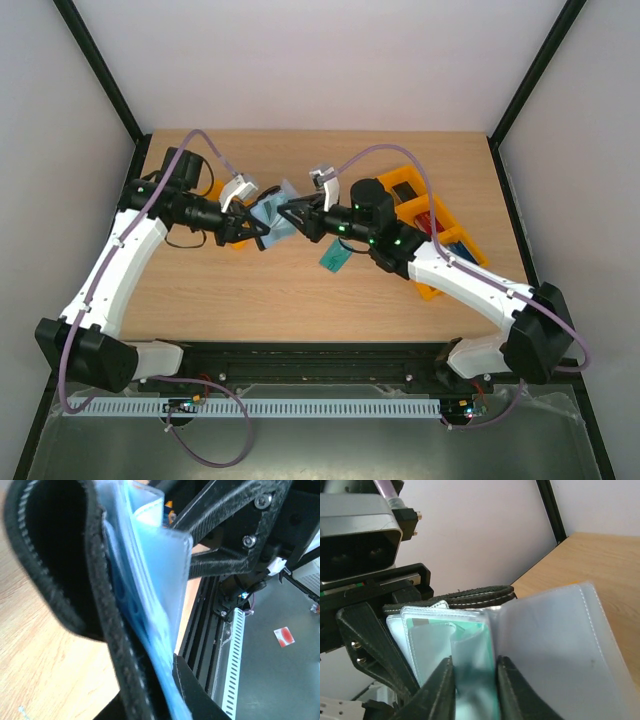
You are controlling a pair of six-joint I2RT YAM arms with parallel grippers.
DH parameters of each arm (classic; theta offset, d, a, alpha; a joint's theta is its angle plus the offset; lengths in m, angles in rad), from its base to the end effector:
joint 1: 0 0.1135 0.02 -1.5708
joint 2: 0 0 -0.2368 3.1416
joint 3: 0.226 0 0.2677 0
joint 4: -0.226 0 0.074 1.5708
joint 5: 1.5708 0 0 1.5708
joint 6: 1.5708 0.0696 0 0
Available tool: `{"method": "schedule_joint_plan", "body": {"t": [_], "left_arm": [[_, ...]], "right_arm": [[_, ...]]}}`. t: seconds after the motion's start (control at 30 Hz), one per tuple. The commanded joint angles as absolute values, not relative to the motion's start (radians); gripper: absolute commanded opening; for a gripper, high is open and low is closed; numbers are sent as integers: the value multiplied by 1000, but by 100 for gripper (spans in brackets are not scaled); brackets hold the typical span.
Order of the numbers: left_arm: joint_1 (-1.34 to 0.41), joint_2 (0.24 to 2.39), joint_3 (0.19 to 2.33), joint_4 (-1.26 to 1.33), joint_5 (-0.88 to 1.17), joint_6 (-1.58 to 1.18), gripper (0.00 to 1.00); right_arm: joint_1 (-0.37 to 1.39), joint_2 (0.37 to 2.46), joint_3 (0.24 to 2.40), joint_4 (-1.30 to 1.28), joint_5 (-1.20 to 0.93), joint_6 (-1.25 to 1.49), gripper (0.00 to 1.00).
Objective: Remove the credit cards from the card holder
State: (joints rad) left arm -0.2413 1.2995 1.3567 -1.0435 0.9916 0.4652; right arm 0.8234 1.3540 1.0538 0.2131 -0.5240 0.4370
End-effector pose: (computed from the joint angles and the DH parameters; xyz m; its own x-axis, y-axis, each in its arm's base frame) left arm 0.2535 -0.1224 0.3230 -0.4639 0.3670 -0.8063 0.8809 0.2870 -0.3763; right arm 0.2258 0.2949 0.3132 -0.4657 0.0366 -0.8842 -0.8573 0.2290 0.4611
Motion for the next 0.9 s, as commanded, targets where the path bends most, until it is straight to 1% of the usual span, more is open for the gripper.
{"method": "schedule_joint_plan", "body": {"t": [0.0,0.1,0.2,0.23,0.3,0.33,0.43,0.5,0.53,0.57,0.63,0.67,0.77,0.8,0.87], "left_arm": [[-250,1301,1391,-1049,1075,521,2],[-249,1299,1391,-1057,1085,530,2],[-248,1301,1391,-1057,1089,531,2],[-248,1301,1390,-1054,1089,530,6],[-247,1303,1389,-1050,1089,526,24],[-248,1302,1389,-1049,1092,527,27],[-247,1299,1389,-1057,1101,540,28],[-246,1298,1385,-1059,1110,544,27],[-246,1298,1384,-1060,1114,545,24],[-246,1298,1383,-1060,1118,547,19],[-246,1297,1385,-1064,1117,553,5],[-245,1296,1386,-1069,1118,555,3],[-240,1291,1386,-1083,1122,571,2],[-237,1290,1386,-1081,1113,567,2],[-236,1285,1376,-1002,1033,487,2]], "right_arm": [[836,1340,1057,265,-565,440,12],[836,1309,1026,291,-569,439,2],[834,1285,1006,306,-583,435,2],[833,1278,999,311,-593,433,2],[829,1264,987,330,-624,431,2],[827,1257,980,343,-646,433,2],[819,1240,961,406,-725,450,2],[818,1237,947,455,-765,475,2],[818,1240,940,480,-784,491,2],[818,1244,935,508,-806,507,2],[818,1251,930,539,-835,525,2],[818,1251,929,540,-839,525,2],[794,1240,913,536,-814,535,2],[775,1232,897,543,-793,554,3],[720,1205,858,540,-684,606,10]]}}
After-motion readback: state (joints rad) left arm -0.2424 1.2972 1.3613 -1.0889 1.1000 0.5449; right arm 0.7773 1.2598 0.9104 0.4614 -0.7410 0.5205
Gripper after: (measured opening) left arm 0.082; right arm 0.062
